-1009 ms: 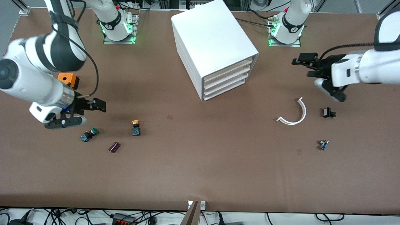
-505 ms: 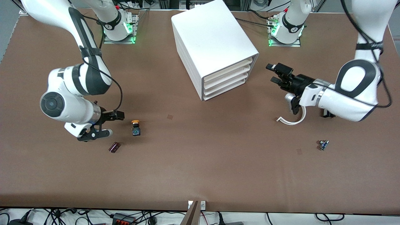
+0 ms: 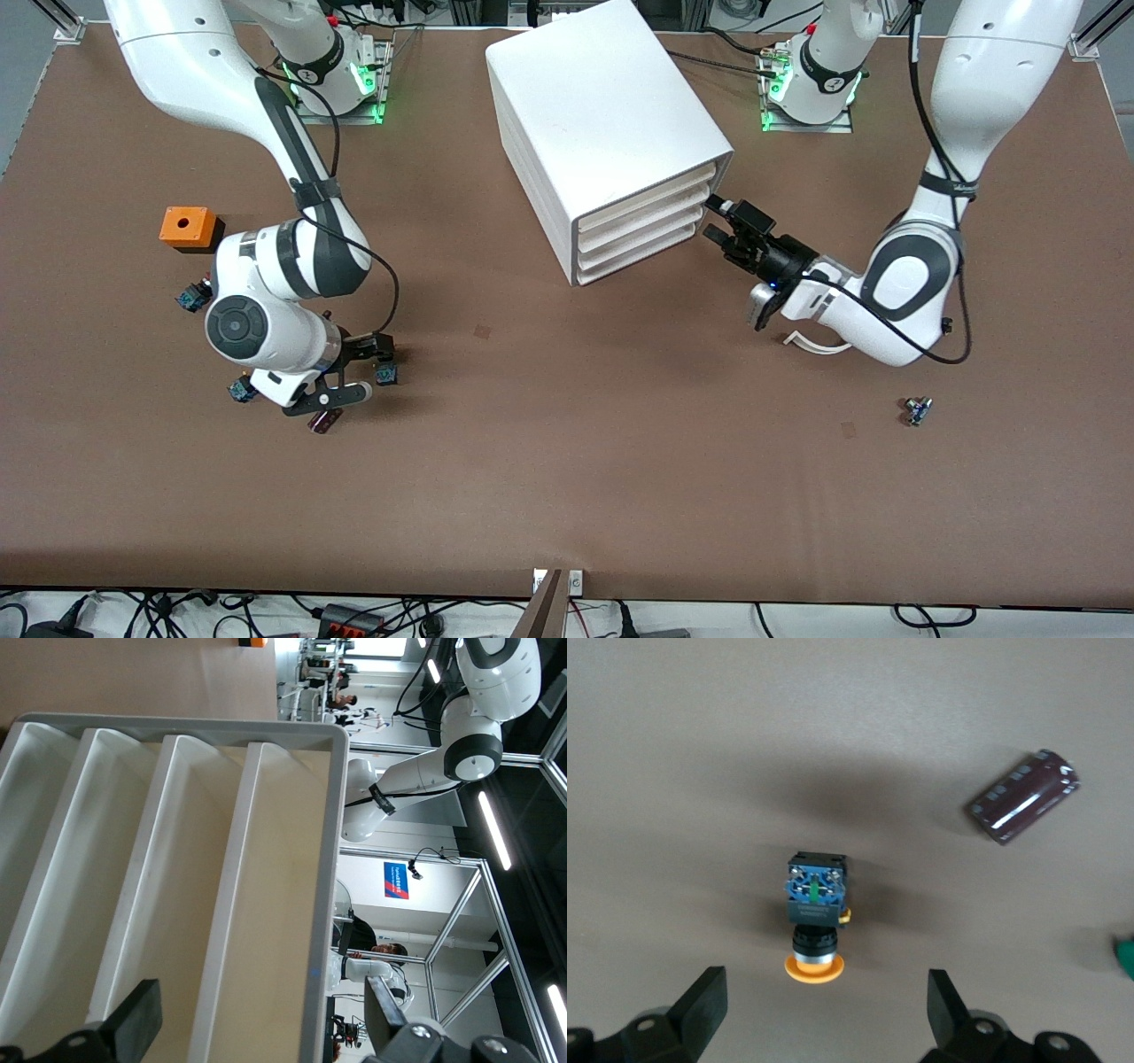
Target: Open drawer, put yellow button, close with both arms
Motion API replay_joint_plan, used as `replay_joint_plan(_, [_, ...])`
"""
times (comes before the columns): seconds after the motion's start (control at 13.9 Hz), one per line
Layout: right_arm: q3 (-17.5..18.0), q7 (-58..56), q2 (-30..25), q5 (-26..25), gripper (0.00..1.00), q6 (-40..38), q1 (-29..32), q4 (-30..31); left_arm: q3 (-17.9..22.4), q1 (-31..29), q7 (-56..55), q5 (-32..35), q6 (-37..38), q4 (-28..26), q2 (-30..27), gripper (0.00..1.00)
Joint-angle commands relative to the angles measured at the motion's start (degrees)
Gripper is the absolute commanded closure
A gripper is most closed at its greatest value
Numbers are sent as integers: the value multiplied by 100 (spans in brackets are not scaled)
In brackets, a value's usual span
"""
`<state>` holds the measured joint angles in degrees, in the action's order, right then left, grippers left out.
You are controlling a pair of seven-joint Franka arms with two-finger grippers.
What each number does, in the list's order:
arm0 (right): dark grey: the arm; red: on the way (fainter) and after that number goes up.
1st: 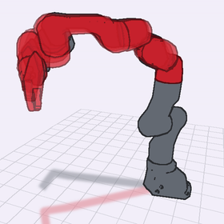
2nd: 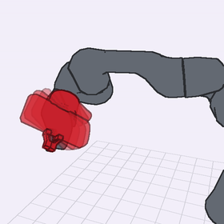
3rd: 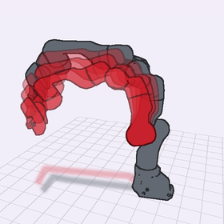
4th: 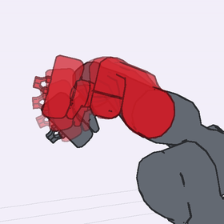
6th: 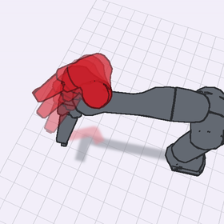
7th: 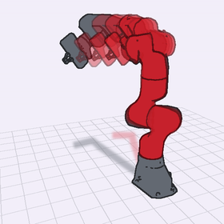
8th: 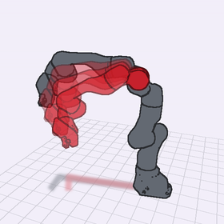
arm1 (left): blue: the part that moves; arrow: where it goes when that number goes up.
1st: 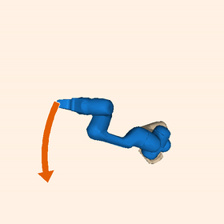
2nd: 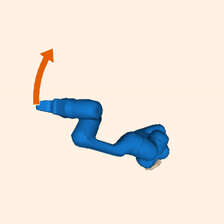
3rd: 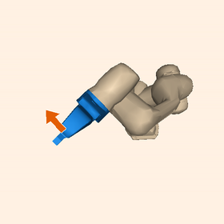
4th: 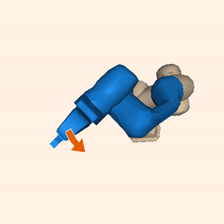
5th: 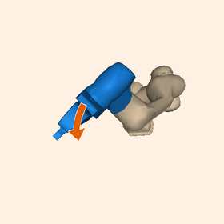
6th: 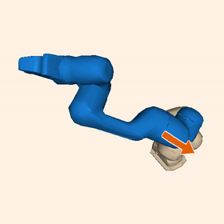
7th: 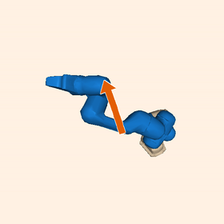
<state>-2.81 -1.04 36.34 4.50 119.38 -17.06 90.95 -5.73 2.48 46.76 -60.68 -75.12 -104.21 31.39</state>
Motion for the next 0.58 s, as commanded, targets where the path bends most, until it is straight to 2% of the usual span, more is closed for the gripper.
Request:
replay_joint_plan(0.0, [-26,-2,268,42,0,260,-69,-165,2,156,954,-470,-284,-652,-63,5])
replay_joint_plan(0.14, [-35,7,400,69,0,296,-148,-156,2,192,1352,-498,-293,-679,77,15])
replay_joint_plan(0.36, [-26,7,585,95,0,418,-148,-156,-7,200,1590,-506,-276,-732,166,42])
replay_joint_plan(0.5, [-26,-11,682,95,0,490,-148,-148,-7,288,1626,-550,-276,-889,166,43])
